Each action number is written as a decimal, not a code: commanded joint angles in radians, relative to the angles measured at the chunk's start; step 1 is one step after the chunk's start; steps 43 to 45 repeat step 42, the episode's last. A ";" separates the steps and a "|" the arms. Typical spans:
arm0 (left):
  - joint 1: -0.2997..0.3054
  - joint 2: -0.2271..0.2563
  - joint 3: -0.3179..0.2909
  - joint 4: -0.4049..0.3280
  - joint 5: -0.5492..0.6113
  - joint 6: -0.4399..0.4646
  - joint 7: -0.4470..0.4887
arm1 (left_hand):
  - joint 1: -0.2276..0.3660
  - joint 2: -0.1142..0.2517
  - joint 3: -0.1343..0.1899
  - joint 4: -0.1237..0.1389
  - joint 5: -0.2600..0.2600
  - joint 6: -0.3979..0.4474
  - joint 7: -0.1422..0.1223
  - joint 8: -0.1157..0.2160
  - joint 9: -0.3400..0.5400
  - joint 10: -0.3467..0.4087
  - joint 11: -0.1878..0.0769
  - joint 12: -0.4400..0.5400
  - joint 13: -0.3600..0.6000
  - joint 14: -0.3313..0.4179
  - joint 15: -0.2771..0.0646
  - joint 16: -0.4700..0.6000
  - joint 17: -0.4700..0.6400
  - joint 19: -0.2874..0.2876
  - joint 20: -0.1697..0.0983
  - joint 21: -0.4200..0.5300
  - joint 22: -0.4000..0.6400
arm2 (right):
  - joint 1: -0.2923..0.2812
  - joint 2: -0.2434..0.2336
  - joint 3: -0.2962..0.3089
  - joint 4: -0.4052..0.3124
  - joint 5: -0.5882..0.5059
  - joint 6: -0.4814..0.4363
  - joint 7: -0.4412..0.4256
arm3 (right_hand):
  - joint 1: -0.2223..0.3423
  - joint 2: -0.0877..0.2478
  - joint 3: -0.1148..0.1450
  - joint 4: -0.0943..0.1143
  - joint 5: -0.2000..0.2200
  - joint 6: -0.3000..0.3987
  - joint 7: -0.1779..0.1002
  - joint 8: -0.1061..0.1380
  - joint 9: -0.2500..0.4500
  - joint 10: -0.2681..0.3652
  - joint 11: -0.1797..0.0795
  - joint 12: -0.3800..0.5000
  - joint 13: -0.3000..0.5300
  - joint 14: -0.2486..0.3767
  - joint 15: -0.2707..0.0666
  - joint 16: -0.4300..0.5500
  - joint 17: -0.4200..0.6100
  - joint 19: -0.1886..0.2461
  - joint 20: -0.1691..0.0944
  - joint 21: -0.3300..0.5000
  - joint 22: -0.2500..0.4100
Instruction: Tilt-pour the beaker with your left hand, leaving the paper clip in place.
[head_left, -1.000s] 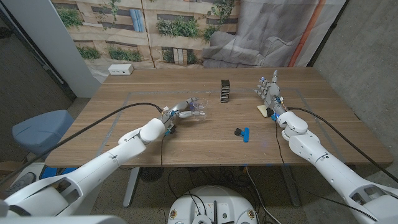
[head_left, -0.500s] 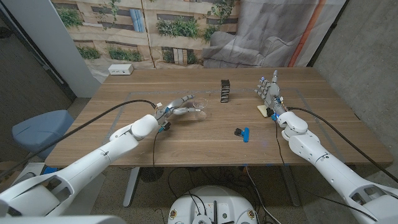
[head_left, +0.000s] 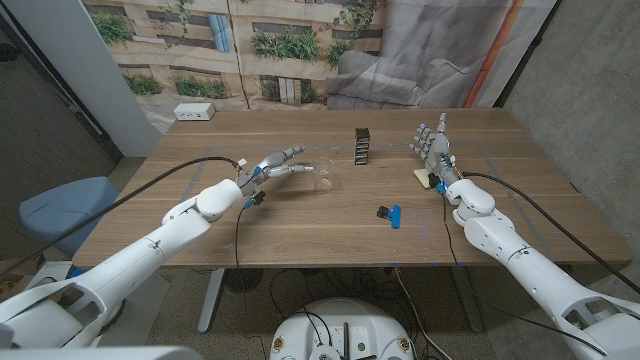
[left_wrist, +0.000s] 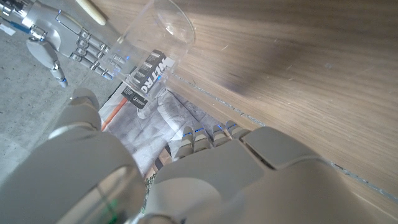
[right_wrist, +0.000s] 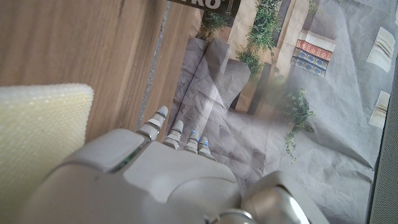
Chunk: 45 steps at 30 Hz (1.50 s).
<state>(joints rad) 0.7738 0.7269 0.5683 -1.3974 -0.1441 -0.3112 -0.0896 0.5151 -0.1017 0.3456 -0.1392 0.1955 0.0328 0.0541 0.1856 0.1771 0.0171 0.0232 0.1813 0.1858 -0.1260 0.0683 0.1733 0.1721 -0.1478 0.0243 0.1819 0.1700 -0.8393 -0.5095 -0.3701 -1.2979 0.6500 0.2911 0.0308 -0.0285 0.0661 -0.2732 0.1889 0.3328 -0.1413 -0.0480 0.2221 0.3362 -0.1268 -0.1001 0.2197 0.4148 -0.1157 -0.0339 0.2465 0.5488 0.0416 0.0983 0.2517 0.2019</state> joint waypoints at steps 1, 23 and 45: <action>0.005 -0.042 -0.052 0.067 -0.132 -0.047 -0.027 | -0.019 0.009 0.005 0.009 -0.003 0.017 0.005 0.012 0.000 -0.001 0.004 0.007 0.000 -0.002 -0.012 0.007 0.000 0.008 -0.023 0.009 0.001 | 0.000 0.000 0.000 0.000 0.000 0.000 0.000 | 0.007 0.086 -0.007 0.000 0.006 -0.005 -0.001 0.006 0.002 -0.009 0.003 0.006 0.005 -0.004 -0.021 0.003 0.006 0.001 0.006 0.007 0.005; 0.005 -0.174 -0.120 0.209 -0.283 -0.069 0.071 | -0.054 0.069 0.017 0.019 -0.011 0.062 -0.001 0.017 -0.001 0.028 -0.014 0.017 -0.006 0.049 -0.038 0.016 -0.003 0.070 -0.042 0.021 -0.001 | 0.000 0.000 0.000 0.001 0.000 0.000 0.000 | 0.007 0.086 -0.007 0.000 0.006 -0.005 -0.001 0.006 0.002 -0.009 0.003 0.006 0.005 -0.004 -0.021 0.003 0.006 0.001 0.006 0.007 0.005; 0.031 -0.254 -0.157 0.223 -0.383 -0.048 0.137 | -0.073 0.104 0.024 0.021 -0.017 0.092 -0.007 0.019 -0.001 0.042 -0.021 0.017 -0.007 0.078 -0.049 0.016 -0.004 0.100 -0.057 0.022 -0.001 | 0.000 0.000 0.000 0.000 0.000 0.000 0.000 | 0.007 0.086 -0.007 0.000 0.006 -0.005 -0.001 0.006 0.002 -0.009 0.003 0.006 0.005 -0.004 -0.021 0.003 0.006 0.001 0.006 0.007 0.005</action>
